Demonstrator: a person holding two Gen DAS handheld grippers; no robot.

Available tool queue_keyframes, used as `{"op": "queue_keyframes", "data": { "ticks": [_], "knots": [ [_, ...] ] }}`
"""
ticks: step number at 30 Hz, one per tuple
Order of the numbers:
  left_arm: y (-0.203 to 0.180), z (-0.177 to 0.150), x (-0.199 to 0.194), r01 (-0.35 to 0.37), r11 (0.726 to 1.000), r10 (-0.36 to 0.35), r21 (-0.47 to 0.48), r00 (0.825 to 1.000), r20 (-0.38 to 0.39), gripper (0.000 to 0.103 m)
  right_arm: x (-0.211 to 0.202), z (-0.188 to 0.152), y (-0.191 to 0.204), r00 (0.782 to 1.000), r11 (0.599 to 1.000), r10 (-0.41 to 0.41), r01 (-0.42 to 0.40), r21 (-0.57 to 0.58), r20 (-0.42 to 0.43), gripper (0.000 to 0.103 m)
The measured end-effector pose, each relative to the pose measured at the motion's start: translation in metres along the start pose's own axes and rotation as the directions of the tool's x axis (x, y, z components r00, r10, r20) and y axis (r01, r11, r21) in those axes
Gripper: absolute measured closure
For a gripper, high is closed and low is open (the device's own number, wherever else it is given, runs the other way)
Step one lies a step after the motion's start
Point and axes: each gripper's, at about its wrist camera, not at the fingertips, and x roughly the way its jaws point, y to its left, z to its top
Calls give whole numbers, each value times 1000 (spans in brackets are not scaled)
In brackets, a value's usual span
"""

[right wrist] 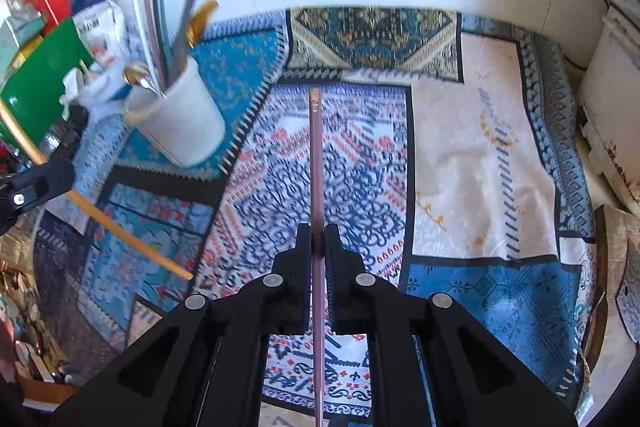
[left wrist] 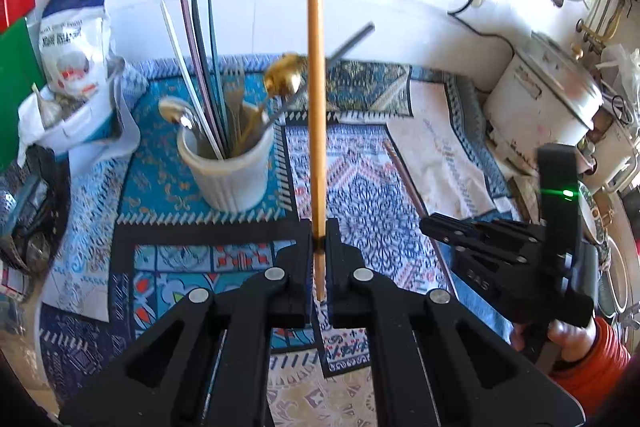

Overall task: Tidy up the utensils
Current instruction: 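Lift both chopsticks upright and carry them over the white cup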

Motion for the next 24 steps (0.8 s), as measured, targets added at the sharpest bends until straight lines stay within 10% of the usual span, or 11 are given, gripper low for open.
{"op": "queue_keyframes", "data": {
  "ticks": [24],
  "knots": [
    [87, 90, -58, -13, 999, 22, -43, 977, 214, 100, -58, 105, 86, 895, 983, 178, -181, -33, 409, 97]
  ]
}}
